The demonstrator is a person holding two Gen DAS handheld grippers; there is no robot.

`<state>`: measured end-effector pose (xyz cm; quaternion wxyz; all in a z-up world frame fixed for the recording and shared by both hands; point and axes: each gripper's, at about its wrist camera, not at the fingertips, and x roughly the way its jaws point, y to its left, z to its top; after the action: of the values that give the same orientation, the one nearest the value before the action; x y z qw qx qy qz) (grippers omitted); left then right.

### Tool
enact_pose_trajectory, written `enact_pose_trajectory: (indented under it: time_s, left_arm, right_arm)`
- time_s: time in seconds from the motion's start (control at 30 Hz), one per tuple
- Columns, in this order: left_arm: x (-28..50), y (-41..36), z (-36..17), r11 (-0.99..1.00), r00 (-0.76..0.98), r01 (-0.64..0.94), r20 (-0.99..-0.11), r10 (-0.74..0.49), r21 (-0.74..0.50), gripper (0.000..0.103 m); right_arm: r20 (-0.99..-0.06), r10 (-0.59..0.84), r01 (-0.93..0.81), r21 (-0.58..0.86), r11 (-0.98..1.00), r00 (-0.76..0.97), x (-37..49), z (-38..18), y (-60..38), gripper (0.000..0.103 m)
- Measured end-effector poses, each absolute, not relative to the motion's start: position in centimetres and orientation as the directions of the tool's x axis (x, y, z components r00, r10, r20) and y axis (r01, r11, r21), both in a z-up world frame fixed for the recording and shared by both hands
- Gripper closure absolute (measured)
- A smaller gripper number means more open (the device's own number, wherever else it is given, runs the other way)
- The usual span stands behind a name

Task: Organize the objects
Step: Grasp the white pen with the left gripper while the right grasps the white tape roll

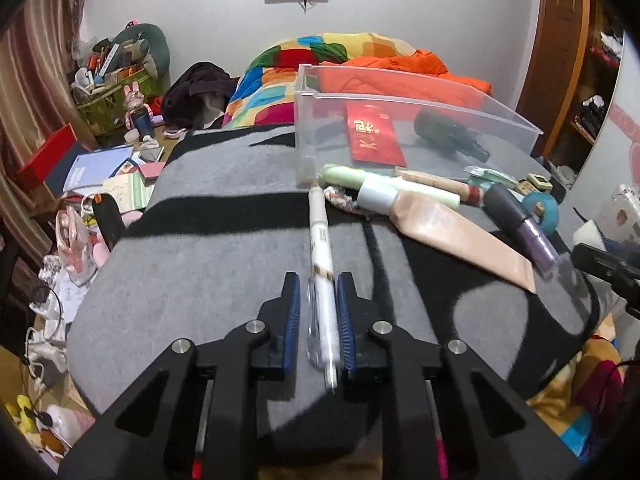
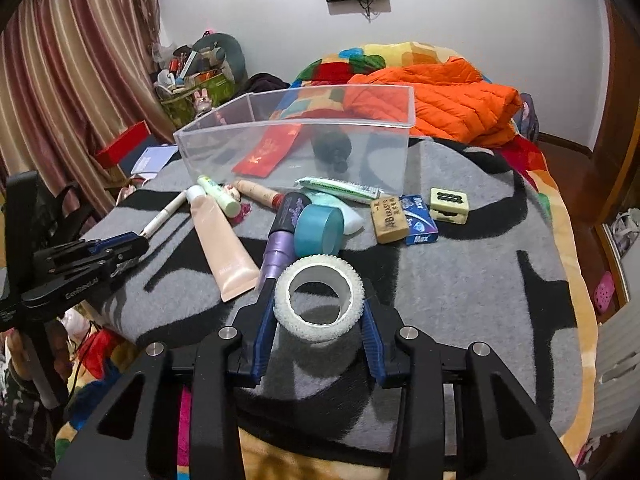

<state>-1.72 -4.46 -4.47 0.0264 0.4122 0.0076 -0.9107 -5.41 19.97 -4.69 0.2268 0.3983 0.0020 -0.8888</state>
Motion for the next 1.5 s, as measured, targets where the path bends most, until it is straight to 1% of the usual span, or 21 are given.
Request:
enact_pose_trajectory:
  time_s: [0.07, 0.17, 0.23, 0.27, 0.5, 0.63, 0.73, 0.87, 1.1, 1.27, 1.37, 1.5]
  left_arm:
    - [-2.8, -4.3, -4.7, -0.999, -0.660, 0.050, -0.750, -0.042, 0.012, 0.078]
    - [-3.4, -4.7, -4.9, -0.999, -0.668, 0.049, -0.744, -0.020, -0.018, 0.078]
    - [-3.0, -5.1, -4.8, -0.997, -0.673, 0.059, -0.740, -0.008, -0.042, 0.082]
    - [-2.7, -5.1, -4.8, -0.997, -0.675, 0.063, -0.738, -0.010, -0.044, 0.089]
    - [0.0, -5.6, -3.9, -0.995, -0.681, 0.066, -0.732, 0.008, -0.072, 0.090]
    - [1.0, -5.9, -2.3, -0.993, -0.710, 0.057, -0.703, 0.032, -0.103, 0.090]
    - [1.3, -6.0, -0.8, -0.990, -0.731, 0.031, -0.678, 0.071, -0.138, 0.093]
    - [1.0, -5.6, 1.2, -0.992, -0.763, 0.015, -0.643, 0.067, -0.122, 0.093]
    - [-0.8, -5.5, 4.1, -0.989, -0.796, -0.035, -0.595, 0.115, -0.144, 0.093]
    - [-3.5, -5.5, 6.1, -0.987, -0.817, -0.055, -0.561, 0.131, -0.151, 0.093]
    - [-5.8, -5.6, 6.3, -0.983, -0.807, -0.075, -0.568, 0.159, -0.169, 0.093]
    - [-9.1, -5.2, 5.5, -0.977, -0.776, -0.092, -0.601, 0.190, -0.190, 0.093]
  right_arm:
    - [-0.710, -0.404, 0.400, 0.186, -0.897, -0.576, -5.6, -4.7, 20.0, 0.068]
    - [-0.710, -0.404, 0.399, 0.187, -0.898, -0.576, -5.5, -4.6, 20.1, 0.068]
    - [-0.708, -0.396, 0.398, 0.175, -0.901, -0.585, -5.5, -4.3, 20.1, 0.068]
    - [-0.703, -0.396, 0.398, 0.174, -0.901, -0.590, -5.5, -4.0, 20.2, 0.068]
    - [-0.677, -0.390, 0.412, 0.139, -0.900, -0.624, -6.6, -2.4, 19.8, 0.068]
    - [-0.655, -0.396, 0.424, 0.125, -0.897, -0.644, -7.5, -1.2, 19.3, 0.068]
    - [-0.639, -0.393, 0.426, 0.112, -0.898, -0.661, -8.4, -0.4, 19.0, 0.068]
    - [-0.624, -0.410, 0.432, 0.126, -0.893, -0.665, -10.0, 0.7, 18.7, 0.068]
    - [-0.595, -0.421, 0.429, 0.138, -0.893, -0.685, -12.3, 2.5, 18.4, 0.068]
    - [-0.600, -0.411, 0.424, 0.129, -0.897, -0.687, -14.6, 3.3, 17.6, 0.068]
    - [-0.618, -0.408, 0.424, 0.131, -0.896, -0.672, -16.3, 3.3, 17.0, 0.068]
    - [-0.654, -0.383, 0.417, 0.112, -0.902, -0.653, -18.3, 2.5, 16.2, 0.068]
